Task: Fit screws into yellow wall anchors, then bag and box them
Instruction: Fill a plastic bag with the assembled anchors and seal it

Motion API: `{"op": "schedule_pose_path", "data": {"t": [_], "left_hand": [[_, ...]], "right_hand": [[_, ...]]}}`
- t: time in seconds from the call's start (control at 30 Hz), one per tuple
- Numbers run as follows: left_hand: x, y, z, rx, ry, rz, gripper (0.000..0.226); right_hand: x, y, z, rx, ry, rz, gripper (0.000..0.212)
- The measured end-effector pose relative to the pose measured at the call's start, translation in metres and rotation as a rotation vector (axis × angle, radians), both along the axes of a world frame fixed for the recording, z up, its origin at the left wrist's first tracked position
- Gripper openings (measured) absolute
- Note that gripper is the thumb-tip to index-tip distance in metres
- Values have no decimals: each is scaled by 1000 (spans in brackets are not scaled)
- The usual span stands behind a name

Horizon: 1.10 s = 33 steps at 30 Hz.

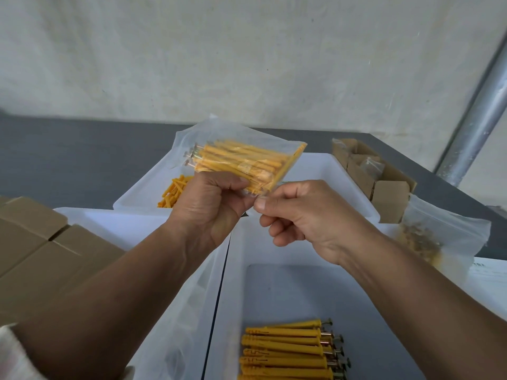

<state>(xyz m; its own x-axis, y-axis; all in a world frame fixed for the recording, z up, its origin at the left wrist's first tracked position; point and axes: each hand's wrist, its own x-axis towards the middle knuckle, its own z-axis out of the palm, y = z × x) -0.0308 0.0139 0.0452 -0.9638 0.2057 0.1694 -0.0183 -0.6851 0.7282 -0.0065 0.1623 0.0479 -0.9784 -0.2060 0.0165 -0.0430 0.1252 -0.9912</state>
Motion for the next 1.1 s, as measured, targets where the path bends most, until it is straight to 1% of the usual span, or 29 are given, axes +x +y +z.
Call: {"op": "schedule_pose_path", "data": {"t": [0.1, 0.2, 0.27, 0.33, 0.37, 0.4, 0.43, 0.47, 0.5, 0.53, 0.6, 0.63, 0.67, 0.73, 0.8, 0.83, 0.9, 0.97, 1.0, 1.03, 1.07, 1.1], "left_hand": [[0, -3, 0, 25, -15, -25, 51], [-1, -6, 2, 27, -18, -21, 43], [-1, -8, 1, 20, -22, 1, 36], [-1, -8, 1, 13, -32, 13, 34], [-1, -7, 1, 8, -36, 13, 35], [0, -7, 0, 8, -40, 11, 36], [0, -6, 0, 10, -42, 6, 37], [1, -5, 0, 12, -41, -4, 36], [2, -3, 0, 9, -36, -17, 36], [3, -1, -1, -3, -34, -28, 37], [5, 3, -3, -54, -37, -27, 46], [6, 5, -4, -91, -37, -18, 50], [7, 7, -4, -129, -26, -13, 49], [7, 9, -3, -214, 9, -4, 41], [5, 5, 0, -282, 27, 4, 36], [4, 1, 2, -287, 20, 5, 37], [1, -11, 6, -267, -3, -23, 48], [-1, -23, 10, -237, -14, -77, 63], [-3, -27, 10, -219, -31, -82, 67], [-6, -31, 10, -198, -59, -60, 68], [-9, -34, 9, -182, -92, -15, 63], [-11, -36, 10, -178, -116, 40, 51]], "right_hand": [[-1, 3, 1, 5, 22, 21, 11], [-1, 5, 3, 40, 60, 51, 18], [0, 6, 3, 78, 74, 100, 18], [2, 11, 7, 151, 11, 208, 15], [3, 14, 9, 193, -47, 256, 20], [3, 17, 12, 224, -107, 273, 35], [2, 19, 13, 217, -166, 249, 55], [0, 20, 12, 155, -225, 198, 72], [-2, 19, 11, 42, -273, 157, 82], [-4, 16, 10, -101, -314, 140, 84], [-6, 9, 7, -365, -363, 158, 76], [-7, 6, 4, -457, -366, 155, 71], [-8, 4, 2, -524, -364, 134, 65], [-11, 3, -1, -605, -336, 59, 52], [-13, 6, -1, -623, -296, -34, 43], [-14, 9, 0, -623, -271, -79, 39], [-17, 16, 1, -619, -217, -132, 35], [-20, 19, 1, -606, -182, -135, 36], [-20, 20, 0, -599, -178, -129, 37], [-21, 21, 0, -591, -178, -124, 37], [-22, 22, -1, -581, -176, -121, 37], [-22, 23, -2, -567, -172, -119, 38]]}}
